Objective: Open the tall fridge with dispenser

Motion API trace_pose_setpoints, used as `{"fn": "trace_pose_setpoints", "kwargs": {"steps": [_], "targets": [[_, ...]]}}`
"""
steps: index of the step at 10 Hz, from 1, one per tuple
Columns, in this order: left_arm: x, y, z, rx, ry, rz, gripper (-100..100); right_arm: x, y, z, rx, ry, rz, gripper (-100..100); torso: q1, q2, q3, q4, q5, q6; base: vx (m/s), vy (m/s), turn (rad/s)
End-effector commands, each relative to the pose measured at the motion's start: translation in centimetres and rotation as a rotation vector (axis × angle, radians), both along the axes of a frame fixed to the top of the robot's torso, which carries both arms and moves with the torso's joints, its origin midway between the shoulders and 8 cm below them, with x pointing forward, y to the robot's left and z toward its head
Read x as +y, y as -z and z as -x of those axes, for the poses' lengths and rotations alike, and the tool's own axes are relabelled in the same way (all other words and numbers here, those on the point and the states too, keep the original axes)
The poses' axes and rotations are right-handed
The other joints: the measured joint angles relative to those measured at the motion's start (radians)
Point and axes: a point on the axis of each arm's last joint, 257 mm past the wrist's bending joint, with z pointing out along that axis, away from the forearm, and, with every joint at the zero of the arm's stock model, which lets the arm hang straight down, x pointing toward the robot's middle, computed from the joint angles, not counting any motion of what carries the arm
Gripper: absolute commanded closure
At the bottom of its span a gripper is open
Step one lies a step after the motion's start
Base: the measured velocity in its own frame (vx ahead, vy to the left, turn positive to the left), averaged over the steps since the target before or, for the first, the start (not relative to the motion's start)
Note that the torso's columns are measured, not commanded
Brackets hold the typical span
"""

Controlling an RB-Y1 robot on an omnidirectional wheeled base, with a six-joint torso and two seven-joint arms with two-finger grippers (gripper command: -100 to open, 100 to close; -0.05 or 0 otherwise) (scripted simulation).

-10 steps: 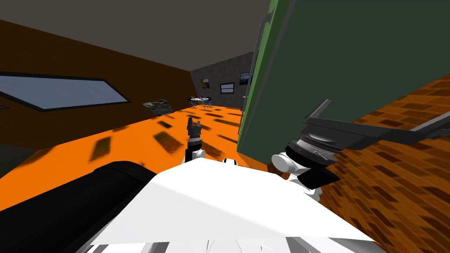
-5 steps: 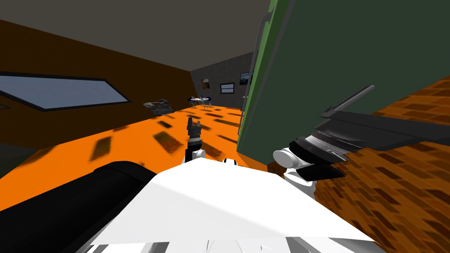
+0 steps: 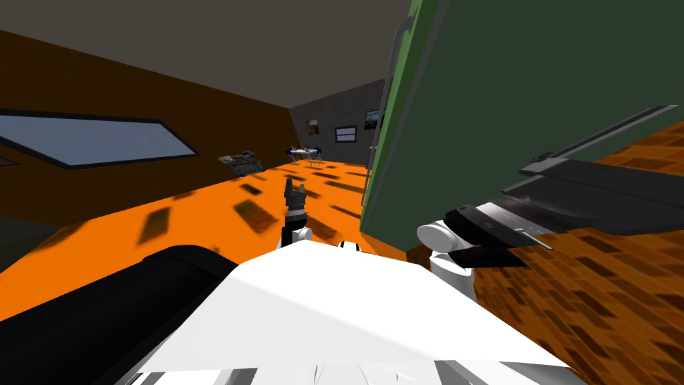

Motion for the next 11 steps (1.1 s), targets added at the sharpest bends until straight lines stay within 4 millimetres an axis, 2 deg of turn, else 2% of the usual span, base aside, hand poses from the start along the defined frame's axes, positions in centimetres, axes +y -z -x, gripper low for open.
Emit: {"fn": "trace_pose_setpoints", "kwargs": {"steps": [1, 2, 4, 5, 7, 8, 10, 11], "targets": [[0.0, 0.0, 0.0, 0.000, 0.000, 0.000, 0, -1.1, -0.2, 0.3, -0.041, -0.041, -0.053, -100, 0.000, 0.000, 0.000, 0.000, 0.000, 0.000, 0.009, -0.008, -0.001], [0.0, 0.0, 0.0, 0.000, 0.000, 0.000, 0, -1.9, -0.7, 1.2, -0.117, -0.065, -0.091, -100, 0.000, 0.001, 0.000, 0.000, 0.000, 0.000, 0.021, -0.007, 0.021], [0.0, 0.0, 0.0, 0.000, 0.000, 0.000, 0, -2.6, -0.5, 0.8, -0.118, -0.098, -0.125, -100, 0.000, 0.000, 0.000, 0.000, 0.000, 0.000, 0.015, -0.008, 0.006], [0.0, 0.0, 0.0, 0.000, 0.000, 0.000, 0, -3.4, -0.9, 1.6, -0.192, -0.129, -0.169, -100, 0.000, 0.001, 0.000, 0.000, 0.000, 0.000, 0.022, -0.011, 0.022], [0.0, 0.0, 0.0, 0.000, 0.000, 0.000, 0, -4.0, -0.6, 1.1, -0.189, -0.157, -0.198, -100, 0.000, 0.000, 0.000, 0.000, 0.000, 0.000, 0.017, -0.009, 0.009], [0.0, 0.0, 0.0, 0.000, 0.000, 0.000, 0, -4.8, -0.9, 1.7, -0.258, -0.188, -0.241, -100, 0.000, 0.001, 0.000, 0.000, 0.000, 0.000, 0.023, -0.008, 0.024], [0.0, 0.0, 0.0, 0.000, 0.000, 0.000, 0, -5.4, -0.6, 1.1, -0.256, -0.220, -0.272, -100, 0.000, 0.000, 0.000, 0.000, 0.000, 0.000, 0.019, -0.008, 0.011], [0.0, 0.0, 0.0, 0.000, 0.000, 0.000, 0, -6.1, -0.8, 1.4, -0.320, -0.254, -0.315, -100, 0.000, 0.001, 0.000, 0.000, 0.000, 0.000, 0.025, -0.006, 0.035]]}}
